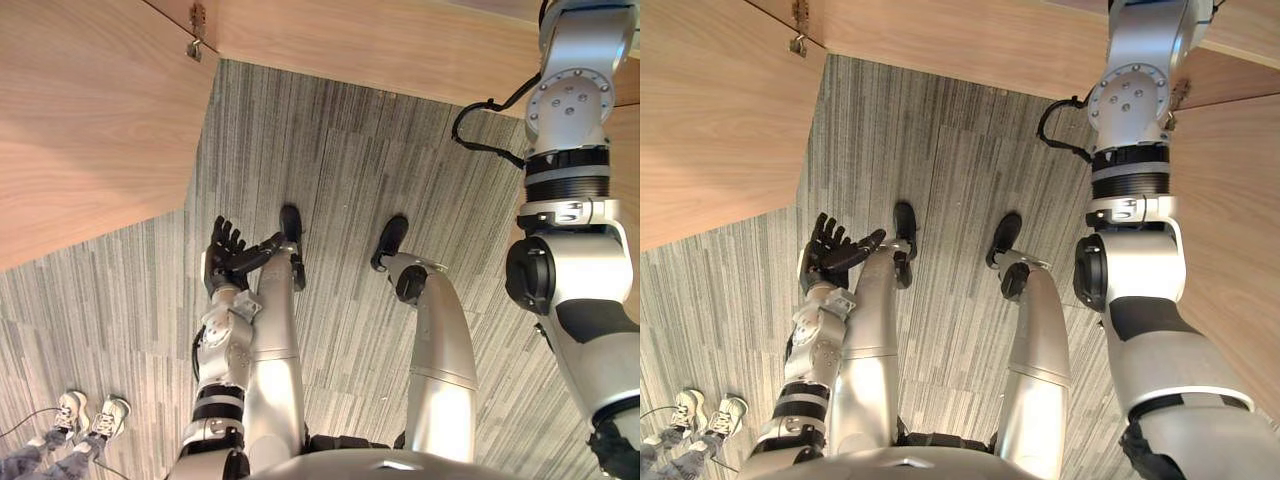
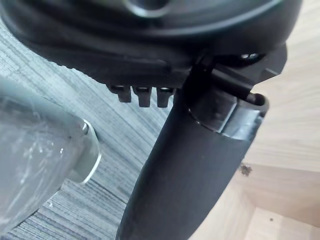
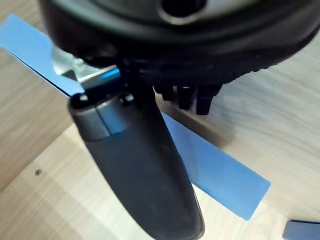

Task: Walk over to the cabinet, pick up the folder, carry it to the office cabinet, place the folder inside the office cabinet, then close the office cabinet door

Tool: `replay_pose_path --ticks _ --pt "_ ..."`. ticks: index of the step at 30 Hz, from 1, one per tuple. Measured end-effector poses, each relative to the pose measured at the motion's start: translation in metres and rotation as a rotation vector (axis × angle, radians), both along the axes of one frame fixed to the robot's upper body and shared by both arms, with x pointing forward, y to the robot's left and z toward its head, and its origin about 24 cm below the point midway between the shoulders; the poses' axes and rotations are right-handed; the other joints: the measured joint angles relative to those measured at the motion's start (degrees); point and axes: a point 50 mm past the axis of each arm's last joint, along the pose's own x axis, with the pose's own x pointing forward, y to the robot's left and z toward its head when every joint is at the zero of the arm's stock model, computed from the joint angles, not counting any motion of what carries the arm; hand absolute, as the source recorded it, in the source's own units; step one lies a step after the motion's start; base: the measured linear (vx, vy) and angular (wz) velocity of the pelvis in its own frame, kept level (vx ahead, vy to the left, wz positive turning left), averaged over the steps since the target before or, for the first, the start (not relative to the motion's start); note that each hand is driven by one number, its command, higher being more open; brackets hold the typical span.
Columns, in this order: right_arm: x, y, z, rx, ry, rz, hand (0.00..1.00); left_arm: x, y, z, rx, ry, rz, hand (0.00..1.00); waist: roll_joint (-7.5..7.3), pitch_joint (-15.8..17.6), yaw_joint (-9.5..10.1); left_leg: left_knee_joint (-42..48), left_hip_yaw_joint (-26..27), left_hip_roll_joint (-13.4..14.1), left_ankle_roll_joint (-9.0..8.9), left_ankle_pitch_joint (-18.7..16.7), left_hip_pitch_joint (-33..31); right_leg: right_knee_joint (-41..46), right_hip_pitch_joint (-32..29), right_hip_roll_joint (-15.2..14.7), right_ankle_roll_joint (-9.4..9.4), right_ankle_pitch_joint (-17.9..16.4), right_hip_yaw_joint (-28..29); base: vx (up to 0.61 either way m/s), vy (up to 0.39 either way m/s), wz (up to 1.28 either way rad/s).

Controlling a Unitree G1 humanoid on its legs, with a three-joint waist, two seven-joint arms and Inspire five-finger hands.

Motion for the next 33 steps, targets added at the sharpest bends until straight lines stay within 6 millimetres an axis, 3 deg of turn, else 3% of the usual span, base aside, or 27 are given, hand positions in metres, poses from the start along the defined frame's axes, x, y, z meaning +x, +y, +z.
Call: replay_pose_path --ticks 7,11,23,27,33 --pt "0.002 0.010 0.000 -0.068 0.008 0.016 1.00 0.001 -0.001 0.002 0.002 -0.009 -0.005 1.00 0.00 0.0 -0.24 0.0 0.4 0.5 0.00 0.0 0.5 -0.3 0.2 0.5 -0.32 0.4 0.3 -0.01 0.025 -0.05" --pt "0.002 0.015 0.003 -0.211 0.013 -0.006 1.00 0.001 0.000 0.003 0.008 -0.009 -0.005 1.00 0.00 0.0 -0.98 -0.1 0.6 0.8 0.00 0.0 0.8 -0.8 0.5 0.8 -0.38 0.6 0.4 -0.01 0.034 -0.05" --pt "-0.008 -0.011 0.016 -0.888 0.062 -0.218 1.00 -0.001 0.002 -0.003 0.035 0.006 -0.058 1.00 -0.03 0.0 -1.89 -2.1 1.8 1.8 0.22 0.0 3.5 -4.7 3.6 1.9 -0.21 2.2 0.4 0.00 0.025 -0.05" --pt "-0.008 -0.011 0.017 -1.139 0.098 -0.326 1.00 -0.001 0.005 -0.008 0.048 0.029 -0.078 1.00 -0.03 0.0 -2.77 -3.0 2.4 2.2 0.67 -0.2 4.7 -6.5 5.3 2.4 0.24 2.8 0.4 0.01 0.025 -0.06" --pt "-0.011 -0.005 0.031 -1.417 0.128 -0.548 1.00 0.022 0.001 0.004 0.047 0.008 -0.098 1.00 -0.04 0.0 -3.02 -3.1 3.6 2.6 0.88 -0.2 4.7 -7.4 5.3 2.5 0.44 3.8 0.8 0.01 0.032 -0.05"
